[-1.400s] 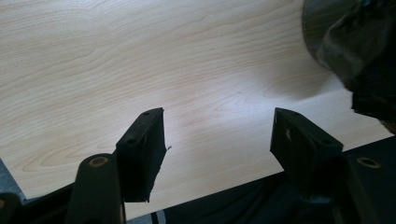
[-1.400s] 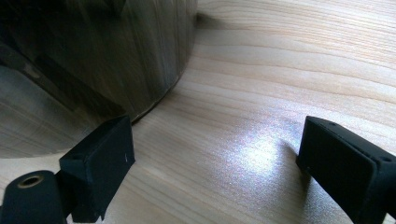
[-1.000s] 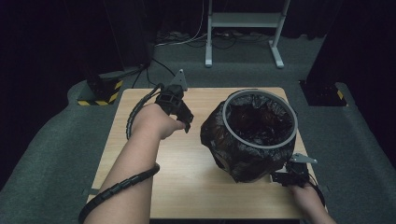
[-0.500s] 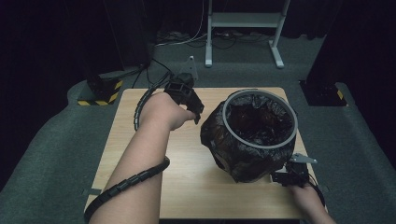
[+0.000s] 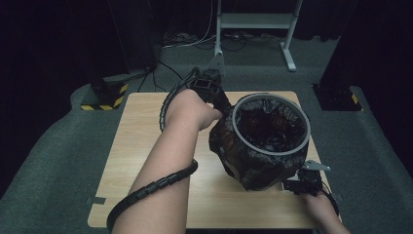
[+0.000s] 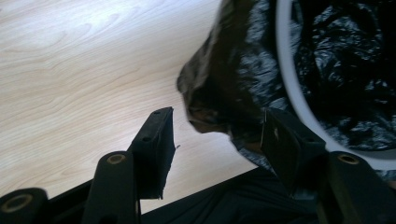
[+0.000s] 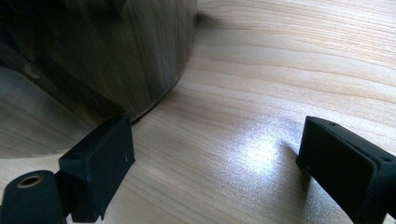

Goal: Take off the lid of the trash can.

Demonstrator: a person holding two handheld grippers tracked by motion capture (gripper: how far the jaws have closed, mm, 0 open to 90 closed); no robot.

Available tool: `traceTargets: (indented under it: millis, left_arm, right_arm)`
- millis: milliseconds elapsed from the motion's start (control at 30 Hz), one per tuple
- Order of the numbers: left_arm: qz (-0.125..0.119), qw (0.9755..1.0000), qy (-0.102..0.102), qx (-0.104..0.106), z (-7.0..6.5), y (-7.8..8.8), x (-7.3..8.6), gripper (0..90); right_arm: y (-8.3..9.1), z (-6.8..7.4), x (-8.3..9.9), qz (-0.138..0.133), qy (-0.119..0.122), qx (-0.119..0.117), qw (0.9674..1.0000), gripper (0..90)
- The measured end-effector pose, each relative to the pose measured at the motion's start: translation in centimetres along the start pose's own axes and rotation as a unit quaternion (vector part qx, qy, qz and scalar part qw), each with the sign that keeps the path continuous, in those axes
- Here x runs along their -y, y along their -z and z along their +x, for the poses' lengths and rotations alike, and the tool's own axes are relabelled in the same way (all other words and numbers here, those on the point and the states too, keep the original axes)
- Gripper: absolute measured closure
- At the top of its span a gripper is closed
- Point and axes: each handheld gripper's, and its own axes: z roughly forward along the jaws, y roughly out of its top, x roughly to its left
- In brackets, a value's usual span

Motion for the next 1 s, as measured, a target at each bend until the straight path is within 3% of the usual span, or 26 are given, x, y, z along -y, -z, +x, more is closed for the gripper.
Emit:
traceTargets:
  millis: [533,1000]
  left_arm:
    - [-0.006,0.9998,-0.015,0.009,-2.7,-1.0,-1.6,49.7]
    - [-0.018,0.9993,-0.03,-0.015,-4.4,-1.9,-2.4,56.5]
  right_arm:
    - [0.0,0.0,0.0,0.0,0.001,-0.001,1.0,10.2]
    - [0.0,-0.1,0.0,-0.001,0.001,-0.001,1.0,10.2]
